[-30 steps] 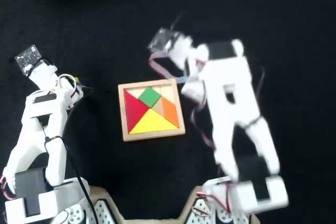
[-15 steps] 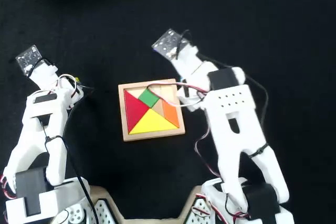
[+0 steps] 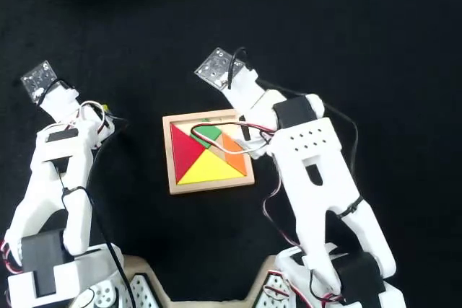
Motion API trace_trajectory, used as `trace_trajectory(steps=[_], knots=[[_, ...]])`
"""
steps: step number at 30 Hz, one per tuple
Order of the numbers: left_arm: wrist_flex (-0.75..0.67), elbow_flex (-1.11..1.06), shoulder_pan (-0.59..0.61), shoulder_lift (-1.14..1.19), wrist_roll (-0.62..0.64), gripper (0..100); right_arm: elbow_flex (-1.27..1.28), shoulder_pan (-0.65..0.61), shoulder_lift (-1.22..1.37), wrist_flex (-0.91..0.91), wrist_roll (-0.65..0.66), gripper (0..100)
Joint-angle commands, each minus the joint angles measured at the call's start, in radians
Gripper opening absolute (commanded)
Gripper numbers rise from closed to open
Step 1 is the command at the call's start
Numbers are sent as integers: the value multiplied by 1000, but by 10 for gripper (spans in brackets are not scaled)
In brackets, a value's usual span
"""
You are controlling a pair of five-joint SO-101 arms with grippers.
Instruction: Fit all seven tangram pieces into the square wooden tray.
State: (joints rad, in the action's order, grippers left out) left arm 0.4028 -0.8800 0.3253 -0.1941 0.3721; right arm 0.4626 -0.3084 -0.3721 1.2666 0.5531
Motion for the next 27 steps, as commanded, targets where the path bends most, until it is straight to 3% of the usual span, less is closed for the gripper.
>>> trace_trajectory(steps=[1, 4, 9, 13, 18, 27], knots=[[-20, 39, -8, -5, 3, 177, -13, 32, -45, -14, -15, 15], [-20, 38, -8, -5, 3, 177, -88, 63, -62, -9, -8, 12], [-20, 35, -8, -5, 3, 177, -223, 173, -202, -41, 221, 12], [-17, 33, -8, -5, 3, 177, -246, 311, -344, -176, 316, 12], [-17, 33, -8, -5, 3, 177, -111, 442, -472, -397, 379, 12], [-18, 45, -8, 37, 3, 177, 306, 589, -657, -911, 626, 12]])
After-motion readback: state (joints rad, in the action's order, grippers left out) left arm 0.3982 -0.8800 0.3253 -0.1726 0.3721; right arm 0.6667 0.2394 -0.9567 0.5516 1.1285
